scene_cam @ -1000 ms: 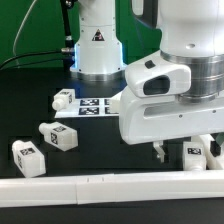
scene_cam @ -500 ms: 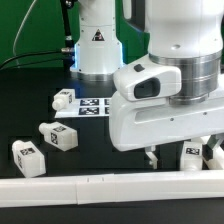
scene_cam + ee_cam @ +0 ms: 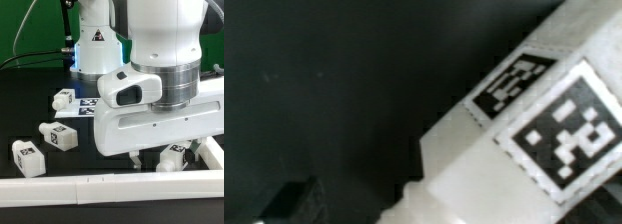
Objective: Assemble square table
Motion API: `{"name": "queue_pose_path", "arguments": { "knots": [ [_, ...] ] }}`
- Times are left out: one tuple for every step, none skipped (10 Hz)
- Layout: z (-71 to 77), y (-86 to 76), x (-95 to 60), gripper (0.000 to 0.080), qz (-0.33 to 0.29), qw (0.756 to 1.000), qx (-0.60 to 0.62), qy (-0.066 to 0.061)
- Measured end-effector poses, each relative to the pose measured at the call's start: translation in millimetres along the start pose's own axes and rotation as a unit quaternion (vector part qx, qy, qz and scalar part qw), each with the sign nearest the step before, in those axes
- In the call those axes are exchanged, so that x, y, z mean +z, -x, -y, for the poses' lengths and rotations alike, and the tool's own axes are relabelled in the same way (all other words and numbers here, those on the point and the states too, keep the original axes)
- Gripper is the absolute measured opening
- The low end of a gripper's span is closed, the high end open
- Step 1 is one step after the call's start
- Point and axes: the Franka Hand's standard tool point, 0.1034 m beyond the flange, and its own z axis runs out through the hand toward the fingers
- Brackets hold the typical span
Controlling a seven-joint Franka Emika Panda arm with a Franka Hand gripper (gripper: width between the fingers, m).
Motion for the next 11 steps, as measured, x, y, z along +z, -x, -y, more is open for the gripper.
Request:
{"name": "queue_pose_path", "arguments": {
  "knots": [
    [7.9, -2.8, -1.8, 0.0650, -0.005, 1.000, -0.004, 0.000],
    [8.0, -2.2, -0.5, 0.0650, -0.004, 1.000, -0.007, 0.000],
    [7.4, -2.0, -0.2, 0.0650, -0.004, 1.000, -0.007, 0.000],
    [7.8, -2.0, 0.0, 0.0650, -0.004, 1.000, -0.007, 0.000],
    [7.4, -2.0, -0.1, 0.0650, -0.004, 1.000, -0.006, 0.000],
    [5.0, 1.7, -2.6, 0.0650, -0.005, 0.999, 0.042, -0.002],
    [4.0, 12.7, -1.2, 0.0650, -0.003, 0.996, 0.094, -0.003],
    [6.9, 21.5, 3.7, 0.0650, 0.003, 0.991, 0.131, -0.008],
    [9.1, 21.7, 4.3, 0.0650, 0.004, 0.992, 0.128, -0.009],
    [8.6, 21.3, 4.0, 0.0650, 0.003, 0.992, 0.126, -0.009],
    [8.8, 21.5, 4.3, 0.0650, 0.004, 0.992, 0.126, -0.009]
  ]
}}
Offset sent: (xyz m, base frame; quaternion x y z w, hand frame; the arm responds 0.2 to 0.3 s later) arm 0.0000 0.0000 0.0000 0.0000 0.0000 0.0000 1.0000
